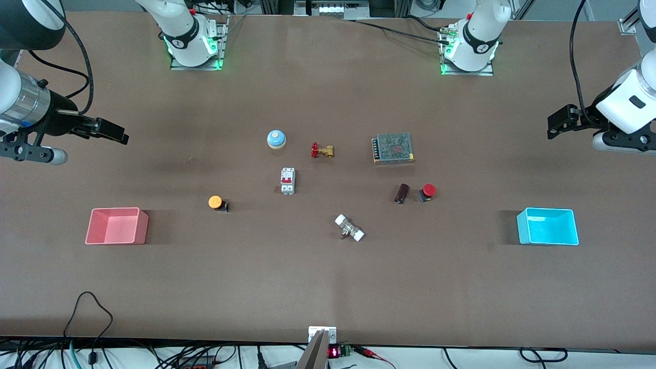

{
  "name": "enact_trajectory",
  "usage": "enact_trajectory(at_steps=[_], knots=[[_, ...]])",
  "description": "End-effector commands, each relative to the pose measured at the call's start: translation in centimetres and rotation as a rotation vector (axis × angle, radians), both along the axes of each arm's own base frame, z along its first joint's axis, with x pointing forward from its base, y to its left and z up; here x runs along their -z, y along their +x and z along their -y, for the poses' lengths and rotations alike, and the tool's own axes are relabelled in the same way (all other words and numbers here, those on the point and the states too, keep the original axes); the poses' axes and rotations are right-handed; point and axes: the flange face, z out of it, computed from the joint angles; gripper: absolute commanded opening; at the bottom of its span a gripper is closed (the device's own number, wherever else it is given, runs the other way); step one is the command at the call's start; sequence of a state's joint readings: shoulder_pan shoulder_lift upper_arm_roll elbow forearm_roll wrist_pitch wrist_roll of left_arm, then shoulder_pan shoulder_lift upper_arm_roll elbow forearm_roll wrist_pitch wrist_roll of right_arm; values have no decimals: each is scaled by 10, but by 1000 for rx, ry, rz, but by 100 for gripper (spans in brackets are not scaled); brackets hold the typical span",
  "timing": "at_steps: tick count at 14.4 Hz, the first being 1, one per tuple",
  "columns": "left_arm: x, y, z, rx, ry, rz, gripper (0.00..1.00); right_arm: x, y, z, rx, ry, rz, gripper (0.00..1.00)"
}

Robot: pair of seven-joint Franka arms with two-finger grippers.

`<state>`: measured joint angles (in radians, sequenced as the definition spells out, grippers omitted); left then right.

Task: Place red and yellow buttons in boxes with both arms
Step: 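Move the right gripper toward the yellow button while the left gripper starts moving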

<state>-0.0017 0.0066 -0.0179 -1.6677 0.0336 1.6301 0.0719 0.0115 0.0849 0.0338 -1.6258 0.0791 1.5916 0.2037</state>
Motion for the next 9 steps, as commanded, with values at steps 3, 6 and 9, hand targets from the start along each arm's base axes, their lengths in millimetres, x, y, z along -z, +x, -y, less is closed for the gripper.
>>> enact_trajectory(at_steps=[3,6,9], knots=[[-5,-4,1,1,-12,10,100,-6,0,1,11,7,-3,100],[-5,-4,1,2,-12,10,100,-5,1,1,9,8,0,100],[-5,-5,1,1,-12,4,100,9,7,0,3,10,-7,100]])
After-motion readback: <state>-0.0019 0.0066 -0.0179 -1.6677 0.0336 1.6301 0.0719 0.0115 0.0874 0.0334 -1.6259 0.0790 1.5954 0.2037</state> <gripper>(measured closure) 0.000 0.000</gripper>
